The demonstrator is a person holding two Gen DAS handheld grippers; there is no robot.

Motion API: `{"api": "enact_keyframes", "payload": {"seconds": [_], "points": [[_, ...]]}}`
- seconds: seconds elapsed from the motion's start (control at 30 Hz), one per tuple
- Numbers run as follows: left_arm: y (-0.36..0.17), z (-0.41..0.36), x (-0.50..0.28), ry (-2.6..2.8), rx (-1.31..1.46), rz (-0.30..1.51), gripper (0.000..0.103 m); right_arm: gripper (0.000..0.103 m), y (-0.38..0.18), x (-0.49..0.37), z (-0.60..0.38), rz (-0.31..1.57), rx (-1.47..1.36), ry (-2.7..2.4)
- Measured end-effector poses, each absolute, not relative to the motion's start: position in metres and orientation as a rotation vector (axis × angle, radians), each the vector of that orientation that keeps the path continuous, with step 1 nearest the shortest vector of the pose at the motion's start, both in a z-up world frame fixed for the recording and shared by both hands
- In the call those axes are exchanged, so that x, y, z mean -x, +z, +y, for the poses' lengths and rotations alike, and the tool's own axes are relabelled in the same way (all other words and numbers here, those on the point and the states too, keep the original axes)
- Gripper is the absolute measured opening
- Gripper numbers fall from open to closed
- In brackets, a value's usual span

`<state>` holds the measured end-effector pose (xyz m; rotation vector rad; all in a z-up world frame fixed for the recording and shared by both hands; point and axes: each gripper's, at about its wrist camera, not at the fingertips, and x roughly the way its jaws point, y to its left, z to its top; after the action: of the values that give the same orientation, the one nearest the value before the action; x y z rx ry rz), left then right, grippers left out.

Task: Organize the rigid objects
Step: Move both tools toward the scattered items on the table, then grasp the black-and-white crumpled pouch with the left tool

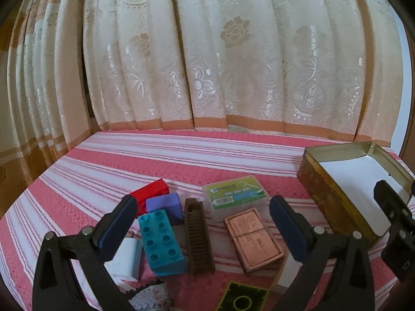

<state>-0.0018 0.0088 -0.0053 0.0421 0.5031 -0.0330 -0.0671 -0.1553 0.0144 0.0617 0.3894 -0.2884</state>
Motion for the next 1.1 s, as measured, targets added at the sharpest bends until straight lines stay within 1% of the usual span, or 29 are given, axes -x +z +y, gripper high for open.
{"api": "enact_keyframes", "payload": {"seconds": [0.57, 0.9, 0.97, 1.07, 1.1], "points": [[-0.010, 0.032, 0.020, 0.012, -0.013, 0.561, 0.103, 0.102, 0.016, 0.069, -0.149, 0.388, -0.058, -0.216], [-0.017, 0.078, 0.051, 0.035, -0.015, 0.611, 0.103, 0.102, 0.015, 0.072, -0.127, 0.414, -0.027, -0.075], [-0.020, 0.086, 0.055, 0.032, -0.012, 0.636, 0.102, 0.101, 0.013, 0.071, -0.118, 0.431, 0.001, -0.034], [-0.025, 0.098, 0.058, 0.008, 0.022, 0.677, 0.102, 0.096, 0.009, 0.068, -0.110, 0.471, 0.014, 0.030], [-0.026, 0.101, 0.058, 0.003, 0.034, 0.690, 0.102, 0.092, 0.008, 0.067, -0.109, 0.482, 0.011, 0.050]]}}
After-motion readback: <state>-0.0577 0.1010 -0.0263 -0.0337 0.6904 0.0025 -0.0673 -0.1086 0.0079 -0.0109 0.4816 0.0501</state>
